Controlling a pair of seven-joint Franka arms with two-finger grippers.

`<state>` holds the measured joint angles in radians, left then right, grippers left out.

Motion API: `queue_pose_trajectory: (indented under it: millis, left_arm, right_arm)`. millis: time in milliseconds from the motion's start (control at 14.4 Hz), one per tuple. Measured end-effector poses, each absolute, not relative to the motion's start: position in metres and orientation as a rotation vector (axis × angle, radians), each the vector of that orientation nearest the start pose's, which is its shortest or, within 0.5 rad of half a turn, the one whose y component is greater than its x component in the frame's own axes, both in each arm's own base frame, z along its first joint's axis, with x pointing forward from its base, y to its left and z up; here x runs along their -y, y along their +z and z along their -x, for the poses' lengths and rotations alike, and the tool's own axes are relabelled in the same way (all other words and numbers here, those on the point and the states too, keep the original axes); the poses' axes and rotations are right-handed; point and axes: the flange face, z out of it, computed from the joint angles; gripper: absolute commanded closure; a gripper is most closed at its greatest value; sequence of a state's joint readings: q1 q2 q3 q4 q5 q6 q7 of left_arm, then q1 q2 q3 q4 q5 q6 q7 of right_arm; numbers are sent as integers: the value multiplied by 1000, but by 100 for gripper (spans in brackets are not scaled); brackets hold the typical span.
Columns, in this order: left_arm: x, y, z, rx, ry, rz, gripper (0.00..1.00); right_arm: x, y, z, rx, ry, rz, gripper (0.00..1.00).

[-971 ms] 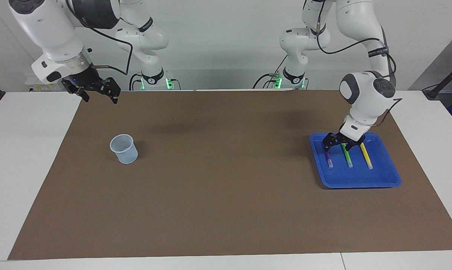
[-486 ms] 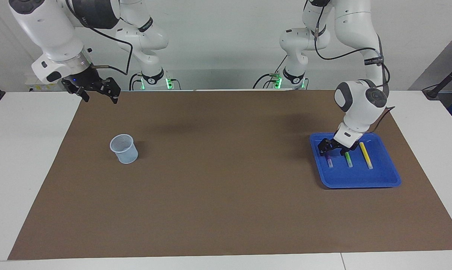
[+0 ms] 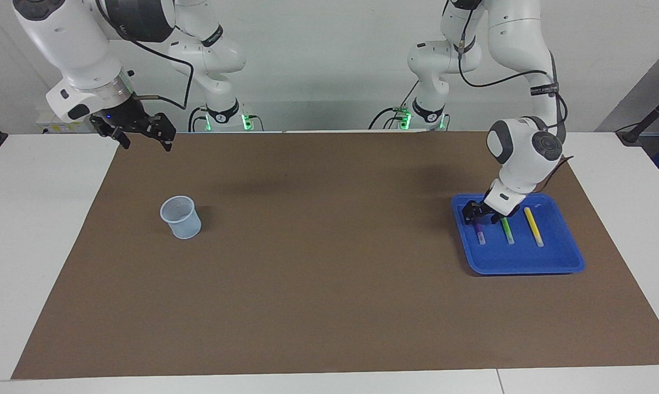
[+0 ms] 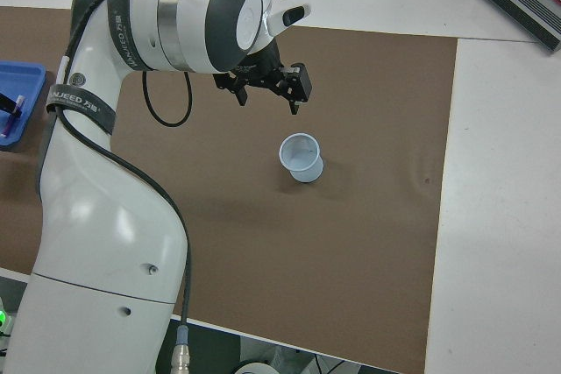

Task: Transfer and insert pens with both arms
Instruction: 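Lower the left gripper and grasp the purple pen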

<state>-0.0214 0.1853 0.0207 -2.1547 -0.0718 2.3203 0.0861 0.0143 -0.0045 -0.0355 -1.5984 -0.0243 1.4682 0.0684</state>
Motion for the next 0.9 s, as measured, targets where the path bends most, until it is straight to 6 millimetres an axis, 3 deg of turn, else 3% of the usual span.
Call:
queue_pose_trajectory:
  millis: [416,902]
  left_arm:
    - [2,305,-557,-56,42,3190,27]
    - [1,300,-557,-35,37,3189,51]
  right_arm:
    - [14,606,-541,-143,198,3159,0]
    - [14,606,-541,-143,198,3159,0]
